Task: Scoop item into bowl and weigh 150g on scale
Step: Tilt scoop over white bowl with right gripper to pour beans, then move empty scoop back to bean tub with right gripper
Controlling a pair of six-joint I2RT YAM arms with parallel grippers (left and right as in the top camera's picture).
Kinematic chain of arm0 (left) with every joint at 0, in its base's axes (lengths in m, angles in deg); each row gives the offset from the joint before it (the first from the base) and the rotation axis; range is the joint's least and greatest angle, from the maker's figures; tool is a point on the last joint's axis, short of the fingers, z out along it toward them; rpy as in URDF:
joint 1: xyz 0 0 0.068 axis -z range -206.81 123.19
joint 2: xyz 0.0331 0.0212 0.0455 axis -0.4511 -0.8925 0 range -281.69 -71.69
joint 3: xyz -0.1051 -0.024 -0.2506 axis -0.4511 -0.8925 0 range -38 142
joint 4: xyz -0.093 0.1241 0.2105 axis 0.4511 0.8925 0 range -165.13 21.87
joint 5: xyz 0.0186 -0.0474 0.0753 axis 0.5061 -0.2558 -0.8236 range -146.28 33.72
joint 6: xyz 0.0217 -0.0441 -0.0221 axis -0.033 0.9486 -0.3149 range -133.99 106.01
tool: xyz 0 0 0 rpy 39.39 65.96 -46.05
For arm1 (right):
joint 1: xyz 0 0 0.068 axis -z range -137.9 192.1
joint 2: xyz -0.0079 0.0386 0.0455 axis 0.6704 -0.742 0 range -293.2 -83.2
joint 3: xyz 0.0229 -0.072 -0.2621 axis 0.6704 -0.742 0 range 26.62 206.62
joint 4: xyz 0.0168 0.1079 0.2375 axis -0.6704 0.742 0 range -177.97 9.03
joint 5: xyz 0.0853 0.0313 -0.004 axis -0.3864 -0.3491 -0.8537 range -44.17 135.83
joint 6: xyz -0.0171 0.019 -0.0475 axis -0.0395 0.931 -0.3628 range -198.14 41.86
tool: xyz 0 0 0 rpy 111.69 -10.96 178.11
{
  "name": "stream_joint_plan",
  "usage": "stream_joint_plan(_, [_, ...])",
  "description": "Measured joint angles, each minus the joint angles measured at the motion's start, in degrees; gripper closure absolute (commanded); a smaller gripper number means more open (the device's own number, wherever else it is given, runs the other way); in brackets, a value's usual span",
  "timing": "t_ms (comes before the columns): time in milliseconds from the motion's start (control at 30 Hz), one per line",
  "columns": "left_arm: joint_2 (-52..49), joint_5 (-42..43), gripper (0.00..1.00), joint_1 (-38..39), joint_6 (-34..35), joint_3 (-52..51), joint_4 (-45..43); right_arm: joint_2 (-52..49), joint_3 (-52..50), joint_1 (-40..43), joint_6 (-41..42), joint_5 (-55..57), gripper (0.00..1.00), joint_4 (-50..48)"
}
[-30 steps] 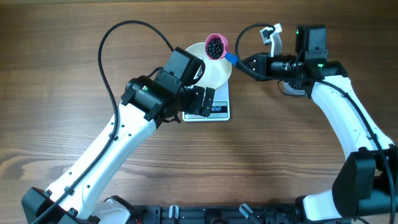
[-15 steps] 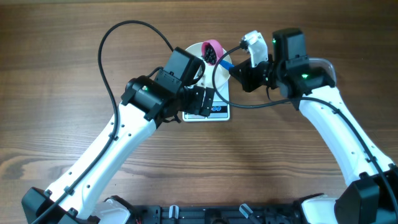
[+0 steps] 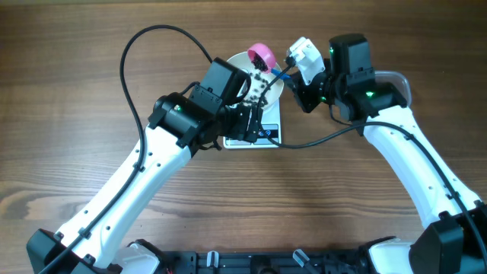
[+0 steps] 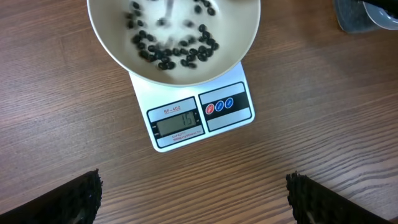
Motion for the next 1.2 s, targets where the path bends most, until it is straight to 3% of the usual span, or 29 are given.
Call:
stream_joint_plan(367, [0.0, 0.0, 0.0, 0.0, 0.0, 0.0, 0.0, 0.0, 0.0, -1.1, -15.0, 0.4, 0.96, 0.7])
stream_joint_plan(633, [0.0, 0.0, 0.0, 0.0, 0.0, 0.0, 0.0, 0.0, 0.0, -1.1, -17.5, 3.5, 0.96, 0.9])
stream_joint_plan(1000, [0.0, 0.0, 0.0, 0.0, 0.0, 0.0, 0.0, 2.8, 0.0, 0.7, -1.8, 4.5, 0.96, -0.6])
stream_joint_plan(1200, [0.0, 0.0, 0.0, 0.0, 0.0, 0.0, 0.0, 10.2, 0.0, 14.6, 4.8, 5.2, 0.96, 2.8])
